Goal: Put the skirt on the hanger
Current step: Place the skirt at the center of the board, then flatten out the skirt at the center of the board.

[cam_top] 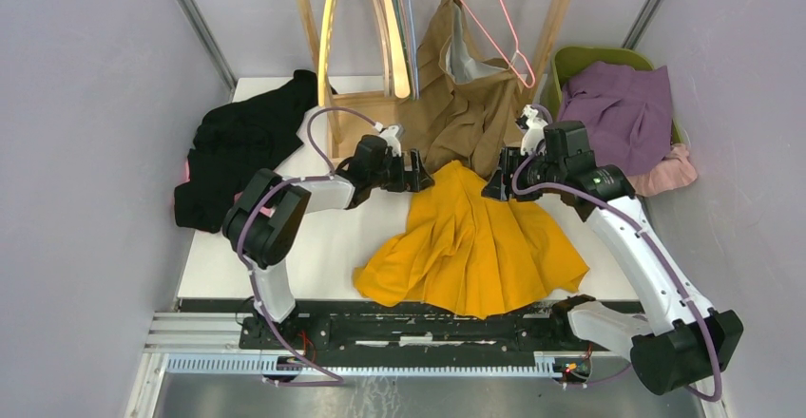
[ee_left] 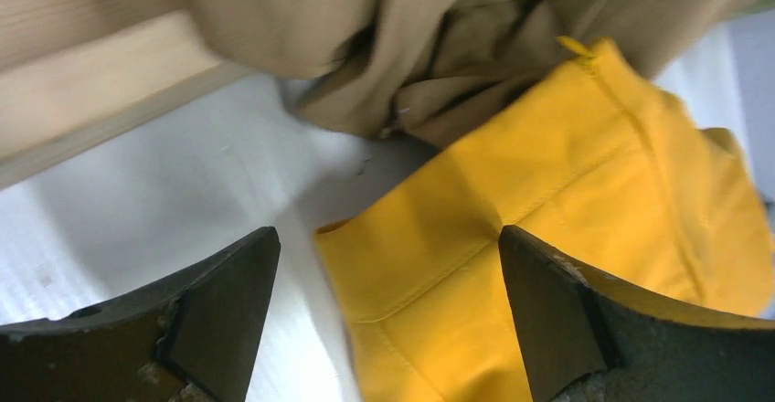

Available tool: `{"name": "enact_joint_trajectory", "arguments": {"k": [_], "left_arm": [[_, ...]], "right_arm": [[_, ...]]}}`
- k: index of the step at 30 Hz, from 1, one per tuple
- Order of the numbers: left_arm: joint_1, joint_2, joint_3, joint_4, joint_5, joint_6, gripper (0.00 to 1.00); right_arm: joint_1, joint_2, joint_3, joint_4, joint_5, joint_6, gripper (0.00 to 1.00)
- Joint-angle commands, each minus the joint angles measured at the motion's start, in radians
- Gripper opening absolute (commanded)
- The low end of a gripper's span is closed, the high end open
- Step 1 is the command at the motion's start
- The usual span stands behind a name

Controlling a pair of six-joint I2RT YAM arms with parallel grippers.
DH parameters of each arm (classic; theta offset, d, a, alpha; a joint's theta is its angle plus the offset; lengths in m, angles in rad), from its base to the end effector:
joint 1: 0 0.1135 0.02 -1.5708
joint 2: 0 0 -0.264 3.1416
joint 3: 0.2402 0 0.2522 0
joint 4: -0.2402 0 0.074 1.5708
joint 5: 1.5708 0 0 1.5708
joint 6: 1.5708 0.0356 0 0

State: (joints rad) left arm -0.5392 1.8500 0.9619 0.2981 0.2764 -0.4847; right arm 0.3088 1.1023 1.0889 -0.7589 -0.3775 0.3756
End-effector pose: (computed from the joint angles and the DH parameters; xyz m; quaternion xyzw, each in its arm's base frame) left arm 0.3244 -0.2054 0.1548 0.0887 0.8716 -0.3345 0.3471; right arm 0.2087 0.0803 0.3310 -0.0427 0.9069 0.2910 0.3017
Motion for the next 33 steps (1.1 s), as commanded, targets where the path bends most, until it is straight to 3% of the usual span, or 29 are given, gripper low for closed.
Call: {"name": "enact_joint_trajectory", "arguments": {"k": [1, 4, 14, 22, 27, 30, 33], "left_arm": [[-0.007, 0.003, 0.008, 0.186, 0.154, -0.043, 0.94], [-0.012, -0.010, -0.011, 0.208, 0.170, -0.045, 0.82], [-0.011, -0.080, -0.029, 0.104, 0.116, -0.017, 0.04], [-0.016, -0.448, 0.004, -0.220, 0.001, 0.044, 0.03], [-0.016, -0.715, 0.032, -0.456, 0.012, 0.025, 0.04], [-0.029, -0.849, -0.016, -0.552, 0.056, 0.000, 0.06], [-0.064, -0.971, -0.156, -0.573, 0.086, -0.102, 0.06]], "right_arm": [[-0.025, -0.015, -0.003, 0.036, -0.044, -0.025, 0.56], [-0.035, -0.014, -0.007, 0.038, -0.056, -0.029, 0.56], [-0.055, -0.029, -0.026, 0.045, -0.073, -0.027, 0.56], [-0.081, 0.005, 0.011, 0.061, -0.047, -0.019, 0.55], [-0.085, 0.018, 0.052, 0.073, -0.025, 0.007, 0.55], [-0.085, 0.036, 0.062, 0.070, -0.055, 0.007, 0.55], [-0.085, 0.048, 0.034, 0.084, -0.099, 0.006, 0.54]]}}
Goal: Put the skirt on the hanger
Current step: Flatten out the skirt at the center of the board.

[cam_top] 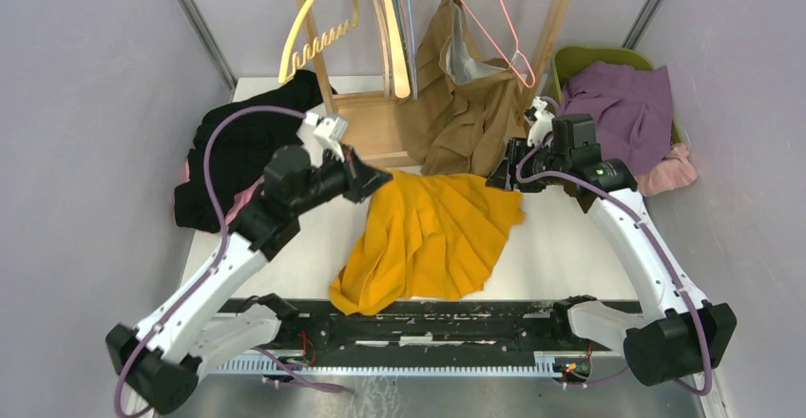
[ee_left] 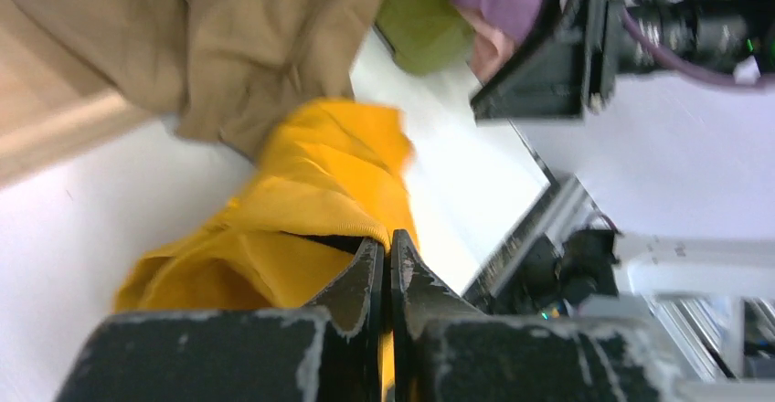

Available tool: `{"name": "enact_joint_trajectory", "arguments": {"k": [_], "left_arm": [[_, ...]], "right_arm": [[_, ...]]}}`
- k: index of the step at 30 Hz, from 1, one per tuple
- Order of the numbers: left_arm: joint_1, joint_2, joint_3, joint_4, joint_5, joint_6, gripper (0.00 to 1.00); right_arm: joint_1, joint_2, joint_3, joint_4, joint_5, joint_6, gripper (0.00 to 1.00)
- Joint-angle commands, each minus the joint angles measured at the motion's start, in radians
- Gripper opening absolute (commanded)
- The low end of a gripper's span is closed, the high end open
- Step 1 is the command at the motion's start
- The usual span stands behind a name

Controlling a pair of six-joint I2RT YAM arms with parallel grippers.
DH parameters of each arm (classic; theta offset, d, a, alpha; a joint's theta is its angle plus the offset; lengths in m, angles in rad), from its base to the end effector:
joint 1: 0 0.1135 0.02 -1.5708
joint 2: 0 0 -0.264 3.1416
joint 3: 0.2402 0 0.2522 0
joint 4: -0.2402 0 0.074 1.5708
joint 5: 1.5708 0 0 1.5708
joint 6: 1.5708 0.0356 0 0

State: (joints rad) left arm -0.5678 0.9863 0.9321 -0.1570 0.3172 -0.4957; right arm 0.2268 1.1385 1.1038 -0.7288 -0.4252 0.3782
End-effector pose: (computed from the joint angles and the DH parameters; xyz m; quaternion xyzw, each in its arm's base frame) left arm 0.1859 -0.1318 0.3577 0.1269 0.7639 -0.4206 0.4728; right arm 0.2239 0.0667 0.3311 -0.0146 0.9026 0.2996 0.3087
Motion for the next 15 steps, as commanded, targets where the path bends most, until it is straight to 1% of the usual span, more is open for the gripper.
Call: {"name": "enact_joint_trajectory", "arguments": {"k": [1, 4, 5, 7, 10, 12, 15], "left_arm": [[-0.061, -0.140, -0.189, -0.111, 0.034, -0.134, 0.06], [-0.205, -0.205, -0.345, -0.077, -0.061, -0.255, 0.07], [-0.269, -0.209, -0.391, -0.072, -0.115, -0.291, 0.07], [-0.385, -0.189, -0.435, -0.057, -0.190, -0.342, 0.07], [-0.548, -0.123, -0.447, -0.067, -0.329, -0.388, 0.07], [-0.638, -0.096, -0.438, -0.073, -0.408, -0.406, 0.07], [-0.732, -0.102, -0.438, -0.059, -0.514, -0.429, 0.07]], "right_arm": [[-0.002, 0.018, 0.004, 0.060, -0.061, 0.004, 0.53], [-0.001, 0.032, -0.019, 0.080, -0.085, 0.008, 0.52], [0.002, 0.037, -0.021, 0.087, -0.093, 0.009, 0.51], [0.010, 0.057, -0.008, 0.087, -0.101, 0.013, 0.51], [0.046, 0.104, 0.053, 0.059, -0.095, -0.003, 0.50], [0.091, 0.151, 0.116, 0.035, -0.070, -0.024, 0.50], [0.194, 0.240, 0.224, -0.005, 0.003, -0.046, 0.49]]}}
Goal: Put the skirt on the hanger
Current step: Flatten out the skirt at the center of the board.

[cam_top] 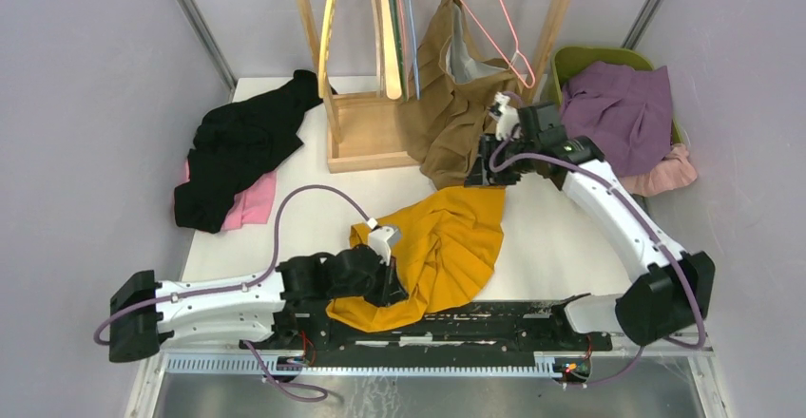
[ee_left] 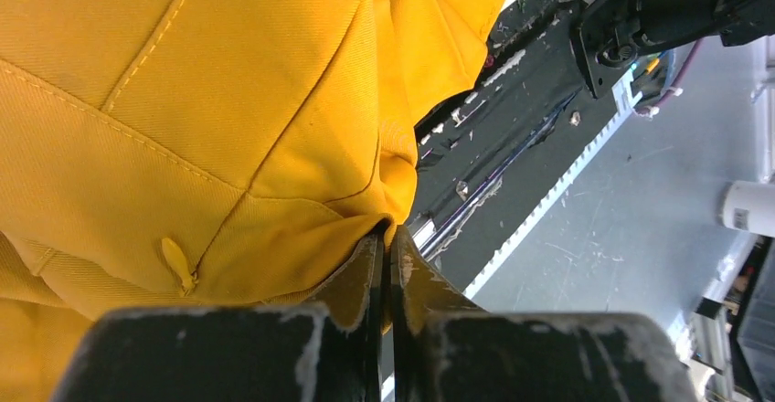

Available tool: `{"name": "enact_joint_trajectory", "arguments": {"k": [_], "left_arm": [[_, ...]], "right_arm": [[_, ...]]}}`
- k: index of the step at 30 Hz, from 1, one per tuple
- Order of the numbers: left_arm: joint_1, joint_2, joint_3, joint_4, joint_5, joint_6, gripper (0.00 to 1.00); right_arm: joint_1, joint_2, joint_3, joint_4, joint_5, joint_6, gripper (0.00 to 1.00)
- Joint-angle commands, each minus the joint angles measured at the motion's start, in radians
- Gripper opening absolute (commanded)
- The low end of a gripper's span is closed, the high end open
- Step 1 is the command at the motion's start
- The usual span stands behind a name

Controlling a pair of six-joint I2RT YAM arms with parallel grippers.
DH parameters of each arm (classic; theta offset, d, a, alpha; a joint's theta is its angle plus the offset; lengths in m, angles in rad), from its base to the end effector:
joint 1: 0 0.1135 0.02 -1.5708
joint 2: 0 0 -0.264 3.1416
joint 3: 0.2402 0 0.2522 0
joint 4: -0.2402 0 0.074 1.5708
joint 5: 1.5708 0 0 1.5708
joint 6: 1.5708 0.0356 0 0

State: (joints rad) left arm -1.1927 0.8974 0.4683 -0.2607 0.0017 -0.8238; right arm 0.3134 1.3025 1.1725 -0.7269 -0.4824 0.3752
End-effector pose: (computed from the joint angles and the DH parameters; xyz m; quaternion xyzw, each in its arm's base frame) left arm 0.0692 -0.1744 0.2028 0.1663 0.8891 -0.3611 0.2268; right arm 0.2516 0.0989 0.3160 -0.0553 0.9120 0.3252 0.2438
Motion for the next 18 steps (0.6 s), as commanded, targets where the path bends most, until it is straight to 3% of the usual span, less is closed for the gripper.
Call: {"name": "enact_joint_trajectory", "arguments": {"k": [1, 4, 8, 10, 14, 18], "left_arm": [[-0.140, -0.032, 0.011, 0.060, -0.245, -0.115, 0.07], [-0.216, -0.084, -0.057, 0.153, -0.318, -0.158, 0.07], [-0.305, -0.069, -0.037, 0.183, -0.405, -0.131, 0.08], [-0.340, -0.044, -0.025, 0.198, -0.424, -0.105, 0.09], [-0.389, -0.023, -0.030, 0.212, -0.460, -0.101, 0.11], [-0.433, -0.034, -0.036, 0.212, -0.494, -0.095, 0.11]], "right_arm": [[0.146, 0.106, 0.198, -0.020, 0.090, -0.052, 0.49], [0.247, 0.210, 0.309, -0.049, 0.131, -0.070, 0.49], [0.283, 0.376, 0.435, -0.070, 0.055, -0.110, 0.49], [0.307, 0.465, 0.520, -0.140, -0.013, -0.162, 0.50], [0.412, 0.616, 0.709, -0.292, 0.004, -0.278, 0.51], [0.456, 0.728, 0.760, -0.288, 0.006, -0.281, 0.53]]}}
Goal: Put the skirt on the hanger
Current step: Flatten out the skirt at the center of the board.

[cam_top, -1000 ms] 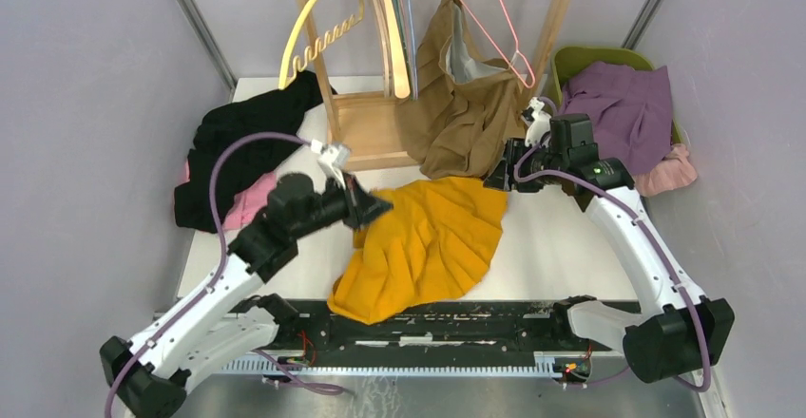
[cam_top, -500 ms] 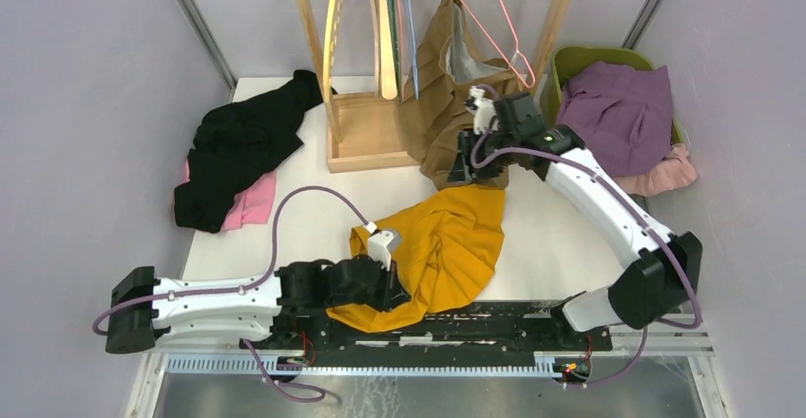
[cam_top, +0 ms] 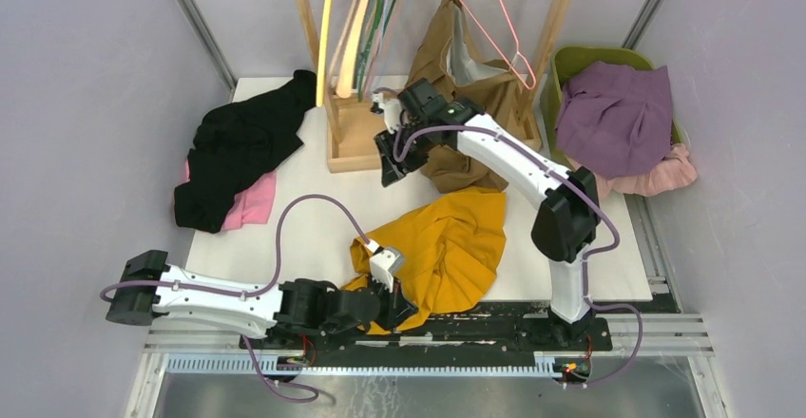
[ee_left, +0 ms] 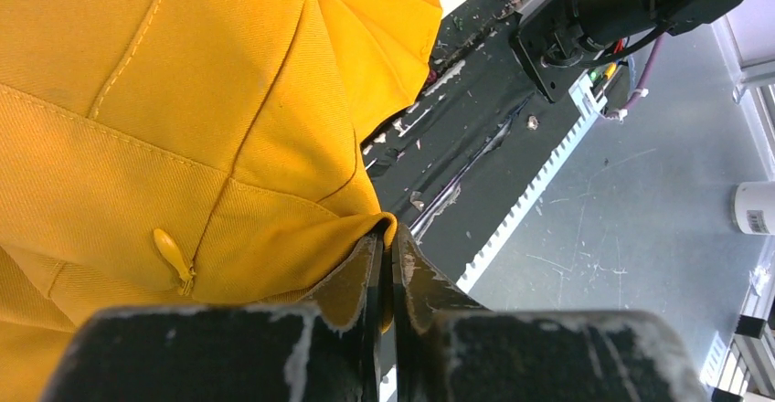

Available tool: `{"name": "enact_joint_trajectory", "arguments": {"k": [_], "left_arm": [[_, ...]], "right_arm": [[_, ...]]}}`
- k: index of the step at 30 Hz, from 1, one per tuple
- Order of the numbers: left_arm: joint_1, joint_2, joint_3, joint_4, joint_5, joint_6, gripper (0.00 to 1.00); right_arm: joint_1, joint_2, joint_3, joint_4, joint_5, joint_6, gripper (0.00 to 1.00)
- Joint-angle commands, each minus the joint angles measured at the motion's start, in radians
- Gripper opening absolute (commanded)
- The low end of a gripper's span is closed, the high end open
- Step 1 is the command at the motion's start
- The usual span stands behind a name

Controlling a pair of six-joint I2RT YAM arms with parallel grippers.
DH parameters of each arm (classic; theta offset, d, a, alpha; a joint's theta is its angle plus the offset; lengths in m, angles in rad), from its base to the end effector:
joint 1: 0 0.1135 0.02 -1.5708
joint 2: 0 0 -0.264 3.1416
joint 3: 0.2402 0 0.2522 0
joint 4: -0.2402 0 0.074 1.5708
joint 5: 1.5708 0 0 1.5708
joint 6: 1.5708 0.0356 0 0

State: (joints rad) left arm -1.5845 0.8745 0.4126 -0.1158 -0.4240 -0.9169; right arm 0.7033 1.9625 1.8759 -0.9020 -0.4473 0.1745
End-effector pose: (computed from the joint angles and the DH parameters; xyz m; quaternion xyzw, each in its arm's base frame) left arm 0.0121 -0.1861 0.2025 0.1869 0.8449 -0.3839 0.3222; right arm 0.3168 0.2888 0.3075 -0.3055 0.8850 0.3112 0.1631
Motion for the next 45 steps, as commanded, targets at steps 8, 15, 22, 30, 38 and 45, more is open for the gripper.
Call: {"name": "enact_joint_trajectory", "arguments": {"k": [8, 15, 22, 30, 38, 45], "left_arm": [[-0.075, -0.040, 0.011, 0.034, -0.098, 0.001, 0.11], [-0.077, -0.057, 0.000, 0.033, -0.101, 0.007, 0.11], [-0.078, -0.043, -0.007, 0.053, -0.087, 0.015, 0.11], [-0.080, -0.069, -0.031, 0.062, -0.087, 0.016, 0.11], [-0.080, -0.079, -0.034, 0.056, -0.080, 0.023, 0.11], [-0.080, -0.085, -0.027, 0.025, -0.092, 0.002, 0.11]], "right_arm": [[0.130, 0.225, 0.124, -0.185, -0.095, -0.151, 0.56], [0.184, 0.228, 0.032, -0.109, -0.119, -0.139, 0.57], [0.228, 0.257, 0.061, -0.064, -0.195, -0.130, 0.59], [0.288, 0.323, 0.063, -0.107, -0.096, -0.177, 0.60], [0.310, 0.318, -0.075, 0.015, -0.014, -0.206, 0.59], [0.293, 0.279, -0.128, 0.106, 0.059, -0.166, 0.08]]}}
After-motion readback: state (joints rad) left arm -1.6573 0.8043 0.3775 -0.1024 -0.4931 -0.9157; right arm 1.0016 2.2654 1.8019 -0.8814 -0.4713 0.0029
